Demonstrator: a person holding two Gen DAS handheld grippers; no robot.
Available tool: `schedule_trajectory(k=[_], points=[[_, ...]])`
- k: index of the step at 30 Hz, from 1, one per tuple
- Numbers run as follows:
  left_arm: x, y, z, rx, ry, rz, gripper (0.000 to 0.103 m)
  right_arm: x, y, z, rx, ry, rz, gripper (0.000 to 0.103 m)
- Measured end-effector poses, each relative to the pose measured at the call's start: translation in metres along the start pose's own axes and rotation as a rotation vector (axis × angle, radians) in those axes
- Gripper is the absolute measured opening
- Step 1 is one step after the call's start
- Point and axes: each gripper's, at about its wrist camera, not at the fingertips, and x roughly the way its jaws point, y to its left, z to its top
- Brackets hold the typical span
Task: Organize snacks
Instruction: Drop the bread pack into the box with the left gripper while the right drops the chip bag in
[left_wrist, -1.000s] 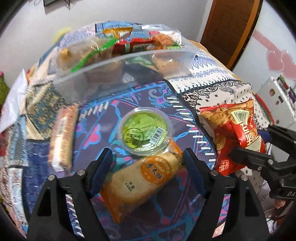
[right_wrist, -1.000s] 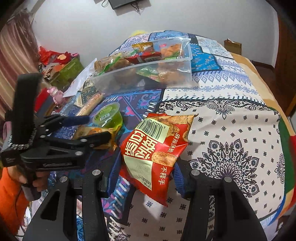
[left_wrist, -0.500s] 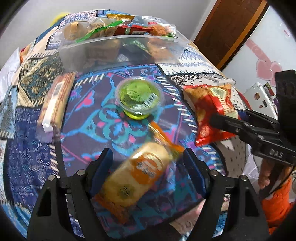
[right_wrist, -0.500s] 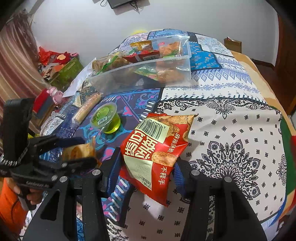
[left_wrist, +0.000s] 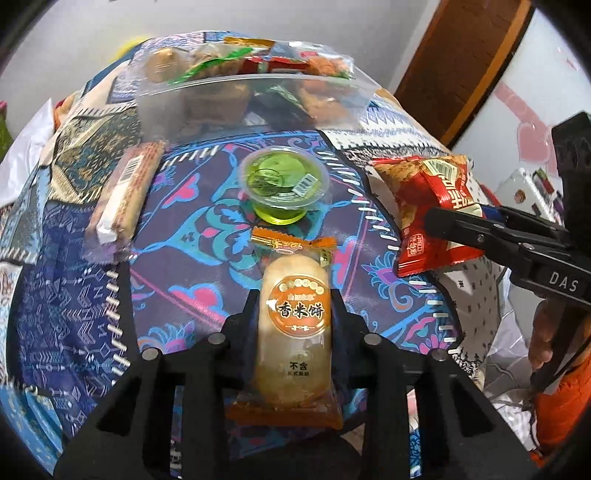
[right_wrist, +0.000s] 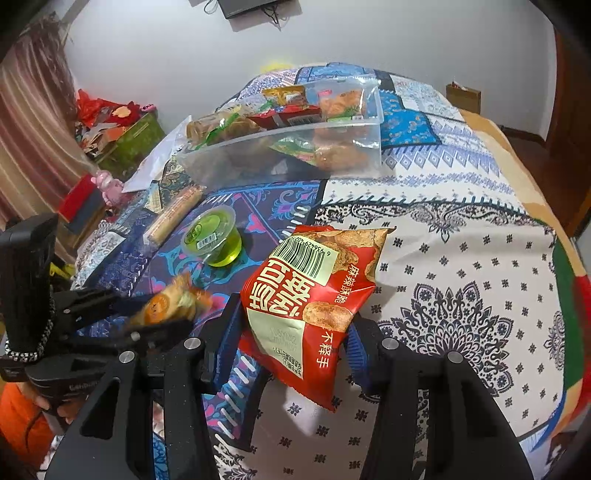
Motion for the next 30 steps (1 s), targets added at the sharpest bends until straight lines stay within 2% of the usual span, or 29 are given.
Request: schedule_trajectory(k=[3,8,17,23,30], points=[[-0.011,0.005,-0.002,-0.013,-0.035,0.038,0.034,-0.004,0.002,0.002,-0.003,-0.021,0.000,0.047],[-0.040,0.013,0.007,-0.048,-0.123,0.061,0.034,-0.013,0.006,0.011,-0.016,-0.051,-0.002,0.047],[-0.075,0.017,0.060,-0.066,-0.281,0.085,0.034,-0.029,0.016,0.053,-0.065,-0.150,-0.007,0.047],[-0.077,0.021,0.099,-0.080,-0.332,0.103,0.034,-0.032,0.019,0.090,-0.089,-0.224,-0.018,0.047],[-0.069,0.030,0.142,-0.091,-0.369,0.123,0.034,-0.018,0.018,0.128,-0.100,-0.263,-0.021,0.047]])
